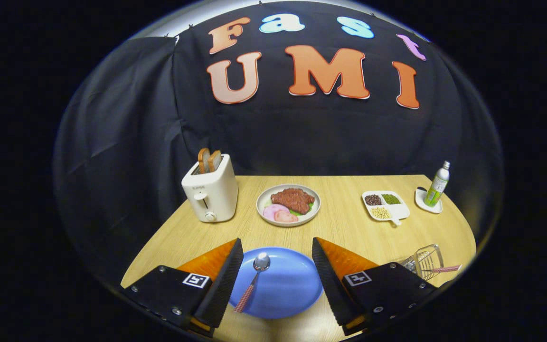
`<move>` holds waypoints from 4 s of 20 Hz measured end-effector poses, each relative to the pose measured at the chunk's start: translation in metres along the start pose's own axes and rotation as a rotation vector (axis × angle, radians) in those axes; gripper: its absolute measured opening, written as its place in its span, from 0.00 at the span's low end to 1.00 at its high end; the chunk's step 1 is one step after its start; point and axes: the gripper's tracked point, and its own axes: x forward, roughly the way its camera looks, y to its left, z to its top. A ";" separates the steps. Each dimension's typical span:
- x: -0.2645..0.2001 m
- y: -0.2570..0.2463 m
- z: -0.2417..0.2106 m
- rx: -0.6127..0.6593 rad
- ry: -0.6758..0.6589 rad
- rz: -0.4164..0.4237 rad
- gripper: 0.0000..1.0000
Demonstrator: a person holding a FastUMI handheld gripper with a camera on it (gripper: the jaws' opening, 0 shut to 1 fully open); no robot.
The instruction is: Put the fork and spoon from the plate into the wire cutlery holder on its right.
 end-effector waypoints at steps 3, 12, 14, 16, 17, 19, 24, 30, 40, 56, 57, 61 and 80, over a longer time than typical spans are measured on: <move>0.015 0.015 -0.044 -0.001 0.115 0.016 0.88; 0.041 0.041 -0.116 -0.016 0.285 0.022 0.84; 0.049 0.044 -0.129 -0.019 0.311 0.013 0.77; 0.055 0.044 -0.137 -0.008 0.323 -0.002 0.63; 0.057 0.045 -0.140 -0.003 0.329 -0.001 0.57; 0.058 0.045 -0.147 -0.012 0.339 -0.009 0.39; 0.060 0.039 -0.145 0.000 0.323 -0.030 0.11; 0.052 0.034 -0.133 0.037 0.315 0.027 0.05; 0.011 -0.021 -0.077 0.052 0.234 0.015 0.05; -0.061 -0.162 -0.011 0.025 0.169 -0.089 0.05; -0.065 -0.171 -0.009 0.022 0.170 -0.097 0.05; -0.080 -0.203 -0.005 0.010 0.174 -0.125 0.05; -0.111 -0.279 -0.074 -0.063 0.650 -0.072 0.05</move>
